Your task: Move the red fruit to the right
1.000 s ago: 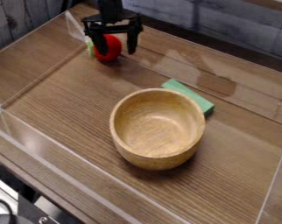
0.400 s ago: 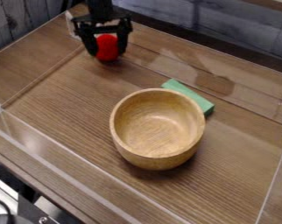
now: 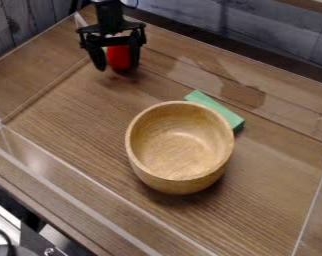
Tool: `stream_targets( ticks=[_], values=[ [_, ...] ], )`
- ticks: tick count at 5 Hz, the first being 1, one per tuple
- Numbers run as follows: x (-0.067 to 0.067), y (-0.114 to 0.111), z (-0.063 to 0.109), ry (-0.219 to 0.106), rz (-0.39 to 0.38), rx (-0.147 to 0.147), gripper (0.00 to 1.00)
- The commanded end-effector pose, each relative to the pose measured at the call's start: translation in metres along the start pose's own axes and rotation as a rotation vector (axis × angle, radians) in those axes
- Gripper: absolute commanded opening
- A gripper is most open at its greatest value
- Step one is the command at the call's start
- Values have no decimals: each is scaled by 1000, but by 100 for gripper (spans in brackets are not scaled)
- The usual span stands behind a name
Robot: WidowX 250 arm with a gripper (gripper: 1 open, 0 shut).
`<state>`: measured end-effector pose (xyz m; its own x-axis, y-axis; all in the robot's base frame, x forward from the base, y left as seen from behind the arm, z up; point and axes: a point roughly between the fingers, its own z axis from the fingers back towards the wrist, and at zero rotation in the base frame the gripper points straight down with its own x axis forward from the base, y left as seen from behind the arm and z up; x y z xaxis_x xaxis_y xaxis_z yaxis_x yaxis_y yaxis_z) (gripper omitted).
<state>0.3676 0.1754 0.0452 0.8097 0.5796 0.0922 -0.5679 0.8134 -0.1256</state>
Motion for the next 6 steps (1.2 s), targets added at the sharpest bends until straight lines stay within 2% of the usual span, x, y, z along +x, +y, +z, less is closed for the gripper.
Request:
stream_targets(
  ticks=[1,2,3,4,6],
  values=[
    [2,-13,30,-53,-49,-12,100],
    [-4,-27,36,-44,-107,-20,100],
    [-6,-22,26,-45,-68,-20,100],
    [-7,-12,28,-47,-58,-22,0],
    [-9,7,33,-48,-38,-23,0]
  ],
)
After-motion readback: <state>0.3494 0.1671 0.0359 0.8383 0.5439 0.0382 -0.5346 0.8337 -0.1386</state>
